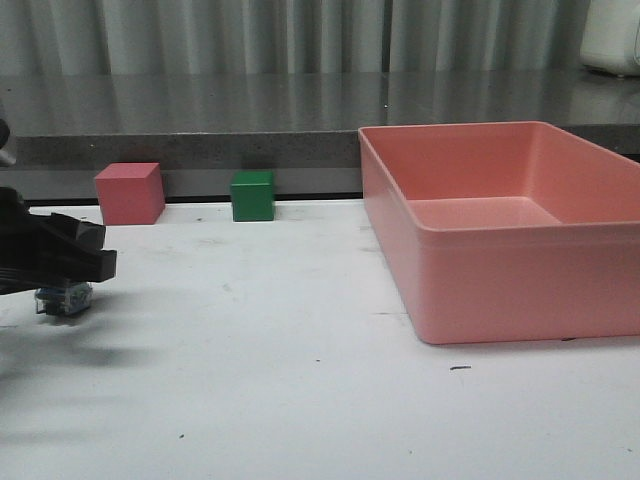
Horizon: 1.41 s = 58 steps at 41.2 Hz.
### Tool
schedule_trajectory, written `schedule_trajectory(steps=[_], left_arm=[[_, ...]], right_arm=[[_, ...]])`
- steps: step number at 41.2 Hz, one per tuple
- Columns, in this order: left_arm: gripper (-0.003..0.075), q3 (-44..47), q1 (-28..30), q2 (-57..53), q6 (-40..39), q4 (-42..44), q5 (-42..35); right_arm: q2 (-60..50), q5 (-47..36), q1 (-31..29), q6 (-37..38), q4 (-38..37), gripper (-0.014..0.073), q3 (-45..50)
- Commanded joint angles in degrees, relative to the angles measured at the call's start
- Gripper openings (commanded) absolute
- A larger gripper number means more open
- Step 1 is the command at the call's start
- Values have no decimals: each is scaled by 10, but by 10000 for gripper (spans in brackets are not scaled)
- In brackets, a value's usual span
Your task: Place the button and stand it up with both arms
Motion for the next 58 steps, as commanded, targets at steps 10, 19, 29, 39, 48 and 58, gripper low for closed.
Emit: schedule_trajectory(steps=[10, 19, 29, 39, 48, 58], left_arm=[[372, -9, -4, -21, -7, 11, -134], [505, 5, -4, -29, -7, 17, -134], [505, 44, -4, -100, -7, 10, -95], [503, 49, -4, -239, -7, 8, 119], [502, -6, -4, -373, -7, 8, 419], [500, -132, -4, -462, -7, 8, 797]], right_arm=[[2, -37, -4, -3, -2, 489, -15], [2, -37, -4, -3, -2, 489, -15], [2, -37, -4, -3, -2, 489, -15], [2, -37, -4, -3, -2, 489, -15], [2, -37, -4, -3, -2, 489, -15], [2, -37, -4, -3, -2, 489, -15]])
